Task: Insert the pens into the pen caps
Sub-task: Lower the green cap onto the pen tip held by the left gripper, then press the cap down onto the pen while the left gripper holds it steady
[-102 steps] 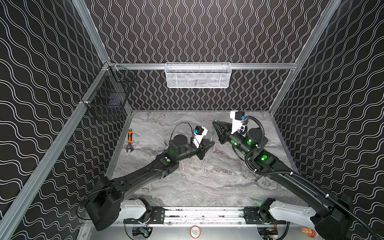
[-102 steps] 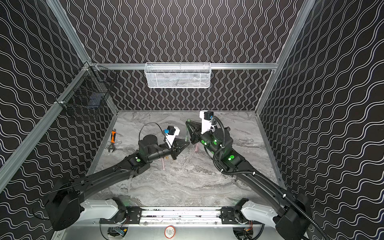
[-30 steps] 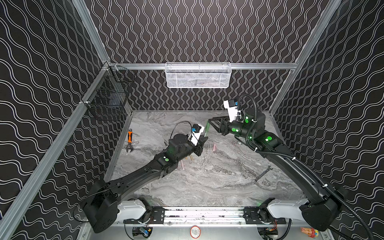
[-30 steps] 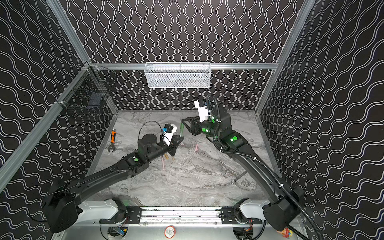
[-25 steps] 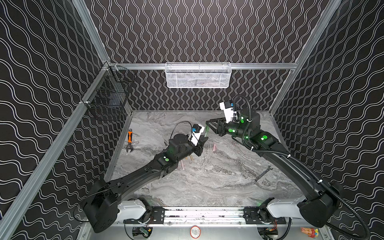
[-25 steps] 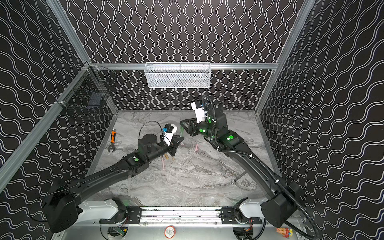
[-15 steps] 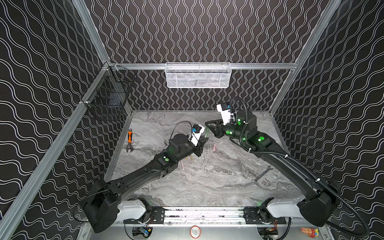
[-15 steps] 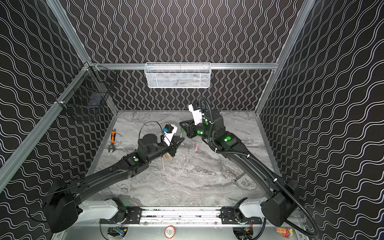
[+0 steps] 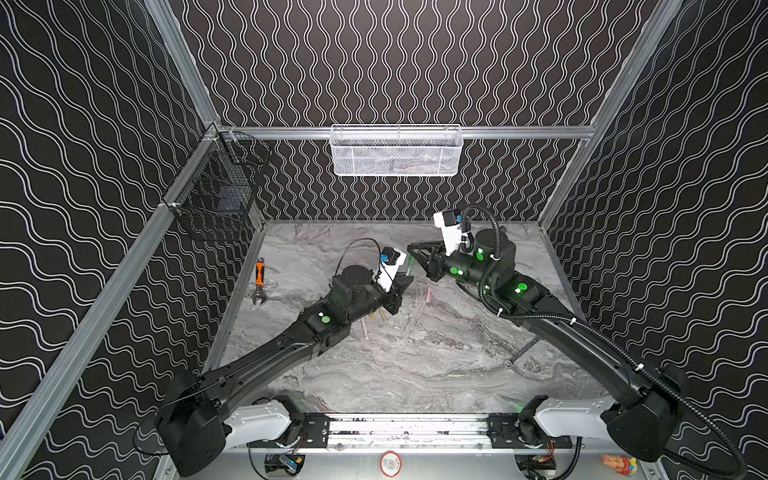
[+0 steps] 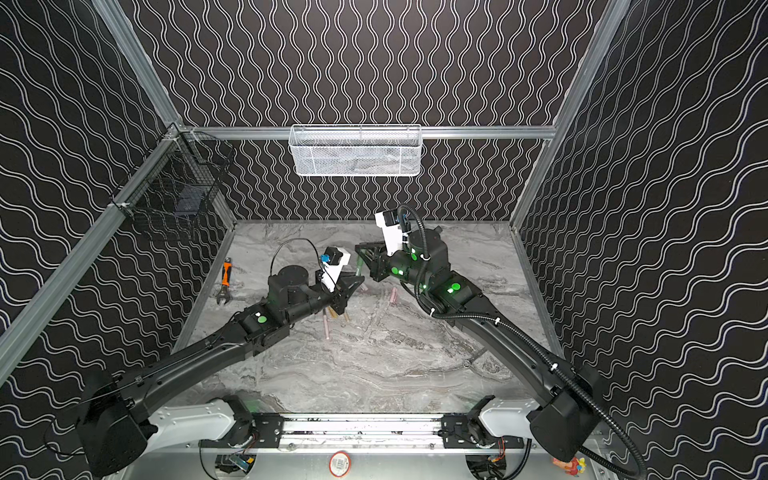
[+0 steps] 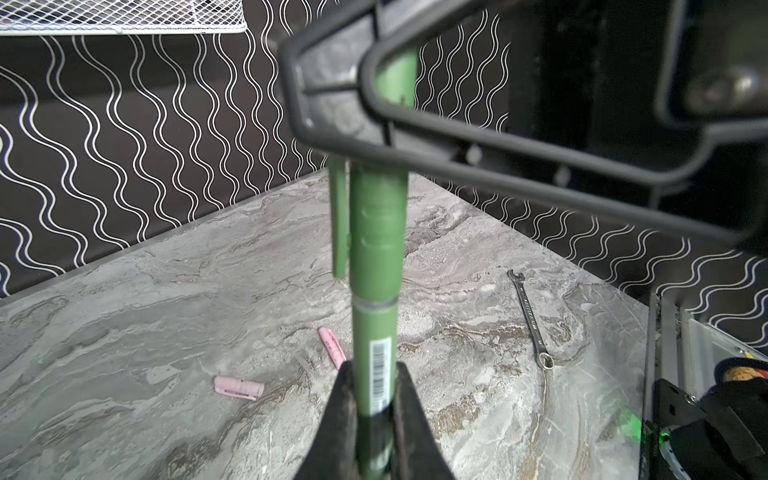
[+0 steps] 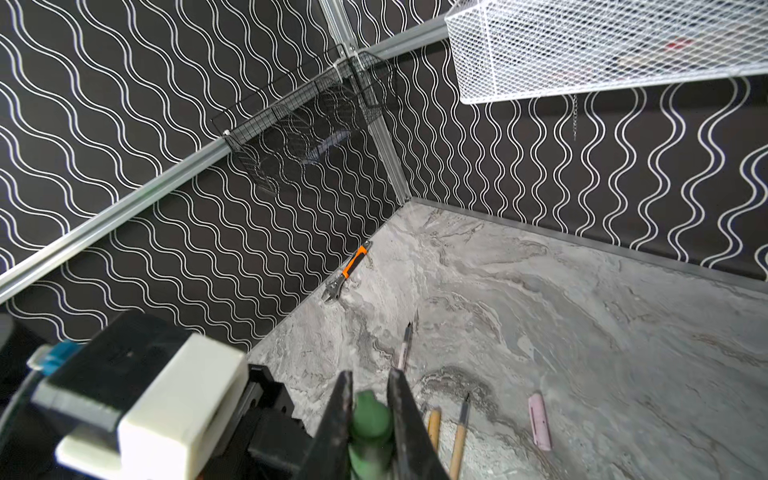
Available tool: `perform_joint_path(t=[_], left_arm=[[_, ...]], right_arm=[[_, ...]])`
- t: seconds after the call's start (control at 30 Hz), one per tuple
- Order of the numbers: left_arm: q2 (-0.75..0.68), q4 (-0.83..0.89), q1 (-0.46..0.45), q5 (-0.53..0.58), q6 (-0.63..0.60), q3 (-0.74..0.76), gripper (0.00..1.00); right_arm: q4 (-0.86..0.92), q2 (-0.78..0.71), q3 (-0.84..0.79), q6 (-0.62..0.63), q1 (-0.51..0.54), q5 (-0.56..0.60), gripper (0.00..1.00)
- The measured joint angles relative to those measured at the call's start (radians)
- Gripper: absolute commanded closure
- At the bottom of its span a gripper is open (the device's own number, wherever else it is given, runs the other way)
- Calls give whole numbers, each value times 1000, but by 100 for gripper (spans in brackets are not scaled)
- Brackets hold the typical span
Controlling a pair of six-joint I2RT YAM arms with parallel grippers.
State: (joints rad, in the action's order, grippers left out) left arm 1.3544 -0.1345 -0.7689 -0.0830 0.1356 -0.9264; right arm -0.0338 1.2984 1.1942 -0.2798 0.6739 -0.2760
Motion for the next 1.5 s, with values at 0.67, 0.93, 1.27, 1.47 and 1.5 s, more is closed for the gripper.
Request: perform_joint_path(t=[0.67, 0.93, 1.27, 1.47, 1.5], left_arm=[[54, 304, 53, -107, -14, -154, 100], [70, 324, 81, -159, -6, -166, 100], [98, 331, 125, -245, 8, -173, 100], [127, 415, 147, -294, 8, -213, 100], [132, 437, 147, -295, 8, -219, 100]], right_arm=[[-132, -32, -140, -27, 18, 54, 100], [-181, -20, -164, -55, 19, 54, 98], [-185, -13, -173, -61, 30, 84, 98], [-212, -13, -211, -75, 37, 105, 98], [-212, -13, -214, -78, 38, 104, 98]])
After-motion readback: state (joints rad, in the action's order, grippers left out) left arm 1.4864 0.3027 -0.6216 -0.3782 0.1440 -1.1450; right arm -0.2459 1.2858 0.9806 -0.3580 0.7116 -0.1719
